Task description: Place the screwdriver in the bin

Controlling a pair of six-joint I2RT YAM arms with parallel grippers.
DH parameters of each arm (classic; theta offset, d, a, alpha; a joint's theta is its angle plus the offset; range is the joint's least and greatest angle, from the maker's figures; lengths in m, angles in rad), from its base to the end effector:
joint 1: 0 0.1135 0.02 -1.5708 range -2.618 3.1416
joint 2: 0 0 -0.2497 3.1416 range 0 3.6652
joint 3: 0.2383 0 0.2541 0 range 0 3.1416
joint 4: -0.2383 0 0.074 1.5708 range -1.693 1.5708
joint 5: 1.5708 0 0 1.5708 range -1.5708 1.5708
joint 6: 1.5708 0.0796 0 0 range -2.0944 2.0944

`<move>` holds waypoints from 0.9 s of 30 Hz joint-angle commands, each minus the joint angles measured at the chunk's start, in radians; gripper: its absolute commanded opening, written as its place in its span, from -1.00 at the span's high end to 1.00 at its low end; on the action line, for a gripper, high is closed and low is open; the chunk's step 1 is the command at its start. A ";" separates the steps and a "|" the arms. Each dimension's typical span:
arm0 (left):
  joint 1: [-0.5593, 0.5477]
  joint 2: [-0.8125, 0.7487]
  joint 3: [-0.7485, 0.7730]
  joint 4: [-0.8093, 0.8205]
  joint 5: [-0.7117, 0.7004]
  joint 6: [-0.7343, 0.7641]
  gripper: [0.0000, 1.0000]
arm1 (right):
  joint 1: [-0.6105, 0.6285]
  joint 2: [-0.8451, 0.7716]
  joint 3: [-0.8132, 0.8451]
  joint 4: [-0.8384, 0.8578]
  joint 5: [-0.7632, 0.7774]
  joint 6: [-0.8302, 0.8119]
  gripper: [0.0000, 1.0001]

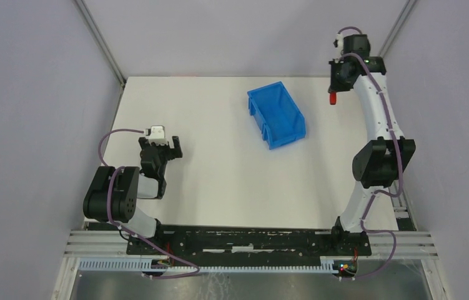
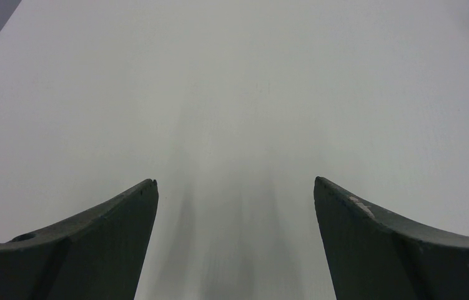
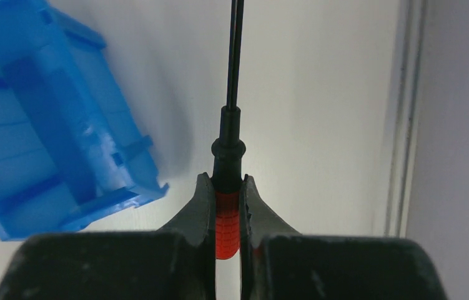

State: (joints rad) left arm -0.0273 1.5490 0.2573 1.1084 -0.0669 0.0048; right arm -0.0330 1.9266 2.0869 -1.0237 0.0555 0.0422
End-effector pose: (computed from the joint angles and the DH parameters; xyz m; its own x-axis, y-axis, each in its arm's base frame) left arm 0.2911 -0.0026 0.1143 -0.1824 0.0098 -0.9832 -0.0376 0.9992 0.0169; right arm 0.4405 -0.0190 0.3295 -0.7561 0.0671 -0.6511 0.1010 0.9948 -0.0147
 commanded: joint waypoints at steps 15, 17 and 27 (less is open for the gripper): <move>0.007 -0.021 0.000 0.031 0.015 -0.029 -1.00 | 0.503 0.055 -0.294 0.435 0.189 -0.076 1.00; 0.007 -0.021 0.000 0.033 0.016 -0.029 -1.00 | 0.503 0.072 -0.327 0.460 0.196 -0.081 1.00; 0.007 -0.021 0.000 0.031 0.016 -0.029 -1.00 | 0.503 0.206 -0.450 0.565 0.211 -0.091 1.00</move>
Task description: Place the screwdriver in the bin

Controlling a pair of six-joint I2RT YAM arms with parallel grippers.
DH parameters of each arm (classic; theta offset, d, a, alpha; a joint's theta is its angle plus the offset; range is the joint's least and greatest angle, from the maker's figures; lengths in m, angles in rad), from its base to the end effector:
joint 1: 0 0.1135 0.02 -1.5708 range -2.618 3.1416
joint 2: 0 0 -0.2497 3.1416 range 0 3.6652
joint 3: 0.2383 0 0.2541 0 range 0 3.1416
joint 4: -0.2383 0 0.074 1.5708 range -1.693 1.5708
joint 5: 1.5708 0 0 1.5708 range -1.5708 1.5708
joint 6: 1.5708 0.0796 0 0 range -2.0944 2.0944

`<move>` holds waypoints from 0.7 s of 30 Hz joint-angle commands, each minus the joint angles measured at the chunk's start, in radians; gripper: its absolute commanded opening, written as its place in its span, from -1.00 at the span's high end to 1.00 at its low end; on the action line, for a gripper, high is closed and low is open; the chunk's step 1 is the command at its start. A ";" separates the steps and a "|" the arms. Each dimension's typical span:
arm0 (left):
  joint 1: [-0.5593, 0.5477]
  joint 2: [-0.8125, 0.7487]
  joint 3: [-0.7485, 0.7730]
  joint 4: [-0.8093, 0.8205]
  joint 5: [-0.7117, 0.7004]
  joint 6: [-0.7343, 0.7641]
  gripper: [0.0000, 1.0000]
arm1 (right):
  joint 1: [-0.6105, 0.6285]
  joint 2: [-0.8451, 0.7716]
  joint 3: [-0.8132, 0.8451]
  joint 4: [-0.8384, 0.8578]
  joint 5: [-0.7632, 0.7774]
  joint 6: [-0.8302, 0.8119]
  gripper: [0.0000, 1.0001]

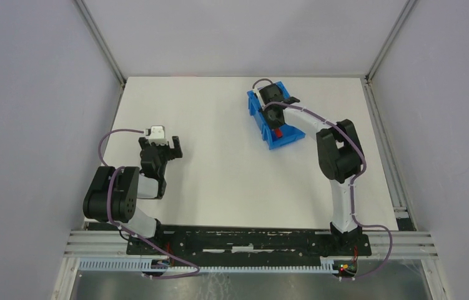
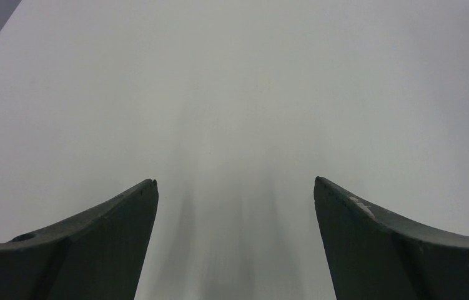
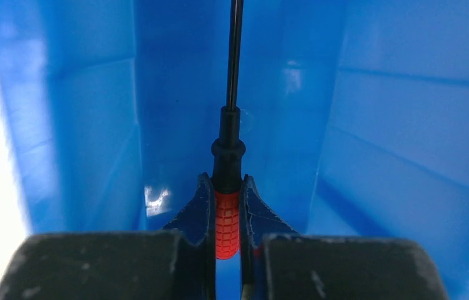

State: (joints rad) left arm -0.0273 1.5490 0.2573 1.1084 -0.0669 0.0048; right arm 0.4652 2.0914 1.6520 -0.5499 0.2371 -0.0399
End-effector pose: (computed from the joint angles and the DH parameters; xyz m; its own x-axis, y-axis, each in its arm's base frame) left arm 0.2911 -0.0026 0.1143 -0.1824 0.0098 -0.9832 -0.0376 0.9992 0.0169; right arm 0.4341 0.1970 0.1529 -0.7335 -0.4115 -0.5410 -0.3503 0.9109 -0.2180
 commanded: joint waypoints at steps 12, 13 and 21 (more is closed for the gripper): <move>0.007 -0.021 0.000 0.032 0.016 -0.029 -1.00 | 0.005 0.033 0.012 0.080 0.045 0.038 0.11; 0.007 -0.020 0.000 0.031 0.016 -0.029 -1.00 | 0.004 0.011 0.014 0.080 0.044 0.060 0.09; 0.007 -0.021 0.000 0.032 0.016 -0.029 -1.00 | 0.004 -0.215 0.038 0.092 0.028 0.024 -0.04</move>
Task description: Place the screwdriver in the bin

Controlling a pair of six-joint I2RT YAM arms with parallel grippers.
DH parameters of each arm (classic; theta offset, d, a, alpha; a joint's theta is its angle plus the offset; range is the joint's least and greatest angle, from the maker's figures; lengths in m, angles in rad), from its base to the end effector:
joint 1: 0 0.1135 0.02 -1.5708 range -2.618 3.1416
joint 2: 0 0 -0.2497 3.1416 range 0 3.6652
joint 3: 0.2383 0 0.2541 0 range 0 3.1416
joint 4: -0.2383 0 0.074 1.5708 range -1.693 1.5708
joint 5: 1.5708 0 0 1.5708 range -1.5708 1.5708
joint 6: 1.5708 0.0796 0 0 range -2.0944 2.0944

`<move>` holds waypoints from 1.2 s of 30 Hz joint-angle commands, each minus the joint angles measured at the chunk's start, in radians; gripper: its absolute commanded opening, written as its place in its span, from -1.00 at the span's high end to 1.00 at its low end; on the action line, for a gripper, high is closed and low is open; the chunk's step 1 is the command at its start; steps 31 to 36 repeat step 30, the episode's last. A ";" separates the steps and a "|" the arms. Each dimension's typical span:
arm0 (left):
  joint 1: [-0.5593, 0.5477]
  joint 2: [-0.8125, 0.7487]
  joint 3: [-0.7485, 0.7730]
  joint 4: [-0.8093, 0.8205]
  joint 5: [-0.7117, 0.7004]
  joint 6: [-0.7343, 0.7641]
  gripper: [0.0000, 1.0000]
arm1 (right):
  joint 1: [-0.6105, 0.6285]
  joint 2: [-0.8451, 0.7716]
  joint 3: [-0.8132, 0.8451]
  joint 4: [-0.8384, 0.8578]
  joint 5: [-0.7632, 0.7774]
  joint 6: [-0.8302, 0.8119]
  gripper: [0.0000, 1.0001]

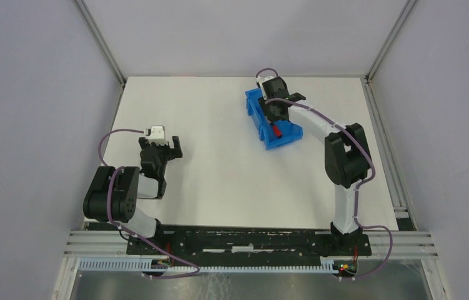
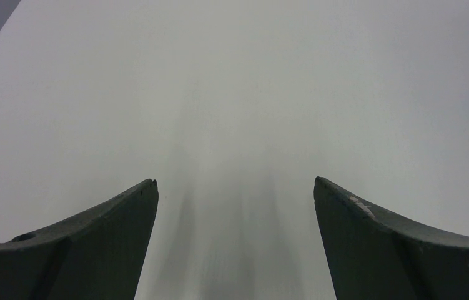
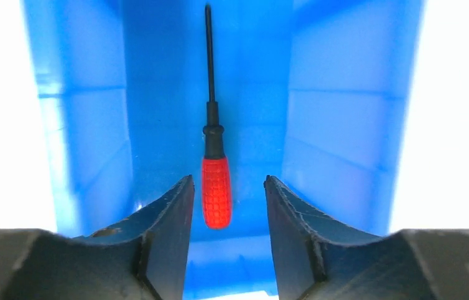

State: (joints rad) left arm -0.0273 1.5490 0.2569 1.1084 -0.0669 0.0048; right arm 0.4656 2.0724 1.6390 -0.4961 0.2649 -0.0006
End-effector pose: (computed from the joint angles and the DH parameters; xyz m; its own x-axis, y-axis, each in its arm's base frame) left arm 0.2910 -0.0026 0.1142 -0.1828 0.0098 -0.9831 -0.0376 0.9992 0.0169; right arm 0.4379 0.1967 0.1623 -0.7158 -0.3603 -0.5981 -0.2938 0.9325 -0.2102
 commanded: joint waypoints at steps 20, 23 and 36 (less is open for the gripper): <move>0.007 -0.020 0.001 0.031 0.016 -0.029 -1.00 | -0.056 -1.137 -1.171 0.711 0.304 0.036 -0.96; 0.007 -0.021 0.001 0.033 0.016 -0.029 -1.00 | -0.057 -1.206 -1.331 0.796 0.313 0.050 -0.96; 0.007 -0.022 0.001 0.032 0.016 -0.029 -1.00 | -0.057 -1.168 -1.391 0.812 0.301 0.082 -0.96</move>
